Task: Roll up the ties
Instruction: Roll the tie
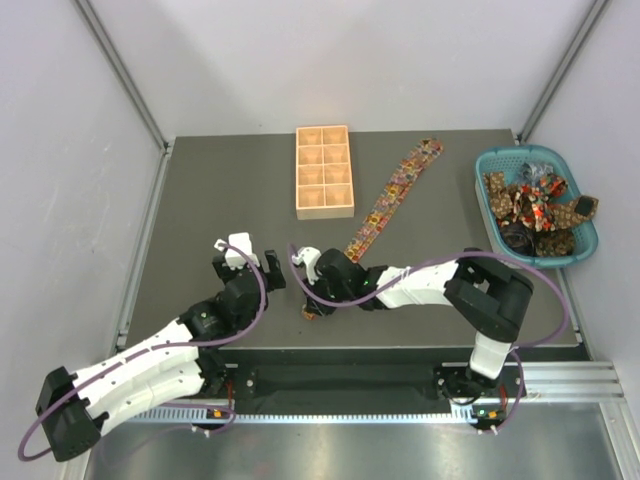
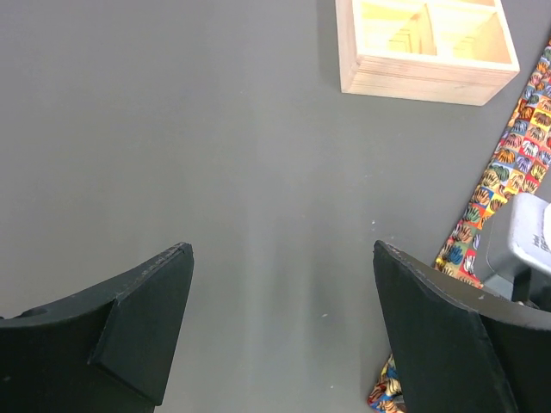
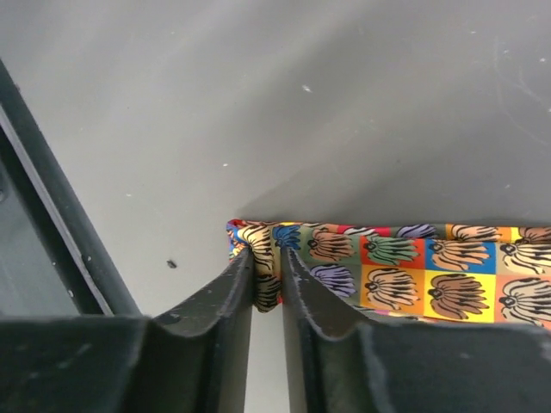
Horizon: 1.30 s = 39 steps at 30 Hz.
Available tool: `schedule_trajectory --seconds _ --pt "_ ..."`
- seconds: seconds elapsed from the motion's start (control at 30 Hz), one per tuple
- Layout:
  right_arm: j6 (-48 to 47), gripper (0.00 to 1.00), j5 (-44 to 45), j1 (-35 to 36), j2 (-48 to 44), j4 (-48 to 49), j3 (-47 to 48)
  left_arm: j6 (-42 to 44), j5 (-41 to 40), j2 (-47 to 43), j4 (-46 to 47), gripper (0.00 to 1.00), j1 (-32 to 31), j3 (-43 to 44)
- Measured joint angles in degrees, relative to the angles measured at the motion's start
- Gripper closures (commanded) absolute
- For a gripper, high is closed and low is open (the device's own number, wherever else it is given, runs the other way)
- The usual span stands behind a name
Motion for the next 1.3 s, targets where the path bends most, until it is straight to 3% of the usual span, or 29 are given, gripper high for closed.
schedule_trajectory --seconds 0.27,0.43,0.93,1.1,1.3 --pt "-0.13 0.9 -0.68 0.5 -1.7 1.22 -1.22 0.5 0.68 0.15 -0.48 0.1 0.0 0.09" --pt "0.44 1.0 -3.72 0.7 -6.19 4.44 -4.0 2.56 4.15 2.97 0.37 0.1 -0.07 0.33" --pt "12.46 1.0 -16.96 -0.72 -2.54 16.31 -5.97 1.84 6.95 4.44 -0.7 0.08 -0.7 1.44" --pt "18.84 1.0 -22.86 -4.33 1.79 22.47 -6.99 0.39 11.8 3.93 -4.74 0.07 -0.72 3.91" --pt "21.18 1.0 -23.91 -7.74 3.02 23.3 -7.04 0.48 19.32 8.33 -6.32 0.07 -1.75 7.65"
